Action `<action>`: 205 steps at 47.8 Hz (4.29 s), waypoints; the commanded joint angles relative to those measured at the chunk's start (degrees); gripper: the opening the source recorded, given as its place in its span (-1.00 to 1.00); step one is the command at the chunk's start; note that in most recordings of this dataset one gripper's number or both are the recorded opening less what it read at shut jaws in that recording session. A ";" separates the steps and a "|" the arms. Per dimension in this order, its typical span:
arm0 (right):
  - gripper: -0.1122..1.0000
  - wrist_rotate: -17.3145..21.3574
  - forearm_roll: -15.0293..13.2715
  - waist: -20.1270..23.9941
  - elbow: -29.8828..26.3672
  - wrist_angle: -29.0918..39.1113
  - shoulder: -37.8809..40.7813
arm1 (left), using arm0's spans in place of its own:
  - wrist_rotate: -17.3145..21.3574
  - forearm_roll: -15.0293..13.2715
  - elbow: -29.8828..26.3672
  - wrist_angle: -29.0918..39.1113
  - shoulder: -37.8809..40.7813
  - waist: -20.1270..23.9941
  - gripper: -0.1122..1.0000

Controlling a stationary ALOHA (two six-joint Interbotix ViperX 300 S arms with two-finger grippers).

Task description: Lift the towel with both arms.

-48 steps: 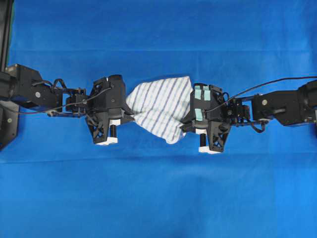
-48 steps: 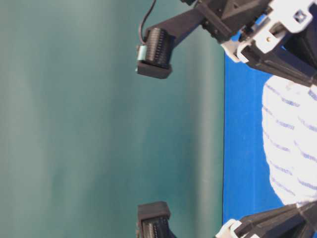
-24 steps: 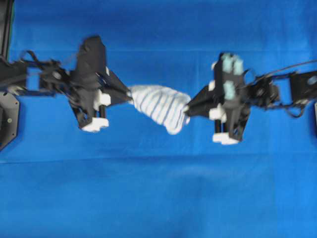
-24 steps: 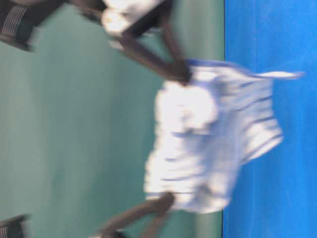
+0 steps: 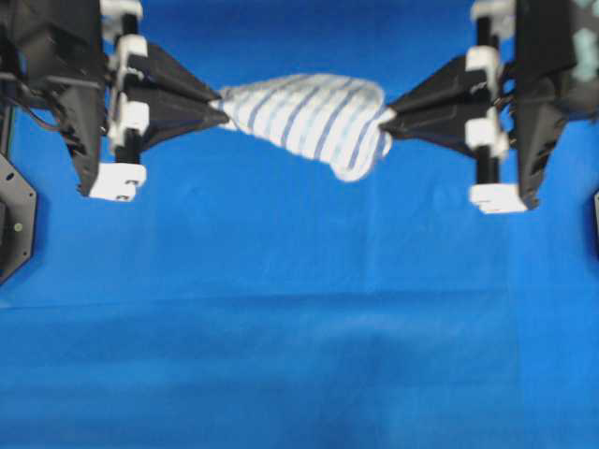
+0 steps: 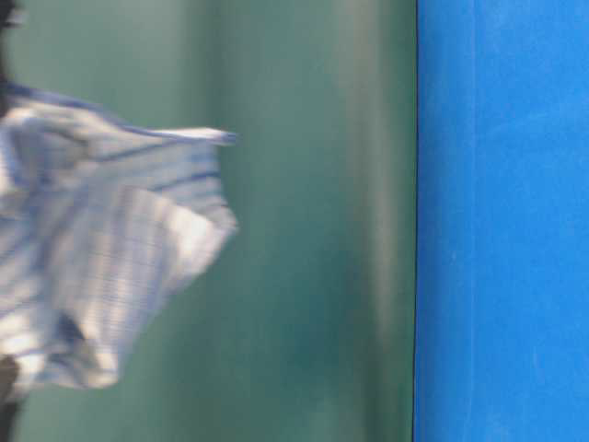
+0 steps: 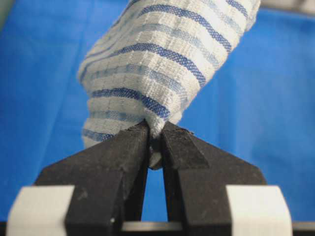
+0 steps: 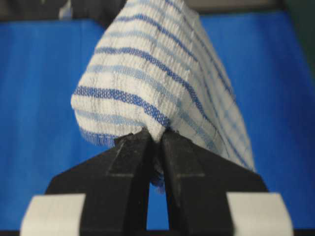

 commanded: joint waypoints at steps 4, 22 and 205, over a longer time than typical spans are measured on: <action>-0.63 -0.18 -1.85 -0.09 -5.80 2.46 -0.53 | 0.18 0.26 -6.24 2.99 -0.18 0.26 -0.71; -0.63 -0.35 -4.75 -0.18 -5.71 3.69 0.09 | 7.21 0.44 -7.03 2.72 0.53 0.09 -0.71; -0.79 12.39 -8.70 -2.20 1.58 -4.13 10.28 | 6.59 0.09 -1.67 4.66 10.81 1.32 -0.70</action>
